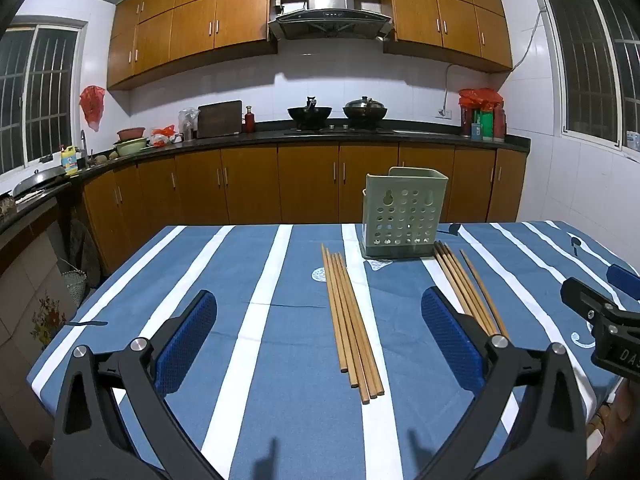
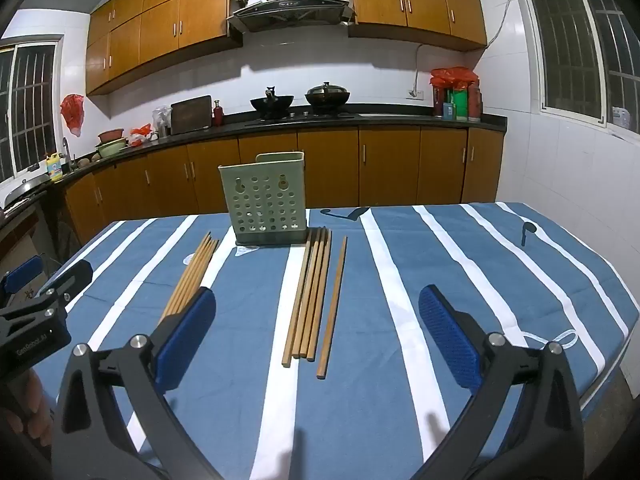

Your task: Organize utensils

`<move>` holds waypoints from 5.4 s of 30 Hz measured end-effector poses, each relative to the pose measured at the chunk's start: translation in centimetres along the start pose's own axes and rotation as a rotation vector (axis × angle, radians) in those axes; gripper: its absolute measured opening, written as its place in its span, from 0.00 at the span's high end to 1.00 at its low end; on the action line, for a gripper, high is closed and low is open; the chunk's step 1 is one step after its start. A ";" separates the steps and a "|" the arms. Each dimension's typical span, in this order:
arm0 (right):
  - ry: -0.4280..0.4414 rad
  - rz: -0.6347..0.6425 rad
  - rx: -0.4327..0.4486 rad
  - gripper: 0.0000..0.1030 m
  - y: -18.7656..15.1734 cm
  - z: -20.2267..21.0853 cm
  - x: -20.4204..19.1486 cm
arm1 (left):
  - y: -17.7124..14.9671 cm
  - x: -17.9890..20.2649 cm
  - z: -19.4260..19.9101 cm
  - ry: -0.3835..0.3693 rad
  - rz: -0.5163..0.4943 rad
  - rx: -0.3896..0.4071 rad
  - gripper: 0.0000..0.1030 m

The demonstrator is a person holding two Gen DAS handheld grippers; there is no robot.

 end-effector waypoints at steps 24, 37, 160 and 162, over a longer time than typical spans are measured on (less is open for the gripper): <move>0.000 0.000 0.003 0.04 0.1 0.1 -0.1 | 0.0 0.0 0.0 -0.004 0.005 -0.002 0.02; 0.001 0.000 0.004 0.04 0.1 0.1 -0.1 | 0.0 0.0 0.0 -0.003 0.004 -0.002 0.02; -0.024 -0.078 -0.438 0.92 -4.3 -16.9 3.6 | -5.8 -1.3 -14.4 -0.089 0.025 -0.510 0.93; -0.031 -0.087 -0.435 0.92 -4.0 -17.3 4.1 | -5.6 -2.4 -14.8 -0.065 0.034 -0.508 0.93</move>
Point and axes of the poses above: each gripper's, at about its wrist camera, not at the fingertips, and z roughly against the way its jaws point, x to its right, y to its top, the point moved 10 cm from there along -z, roughly the way its jaws point, and after that the axes turned 4 degrees about -x, right-handed, at the moved point
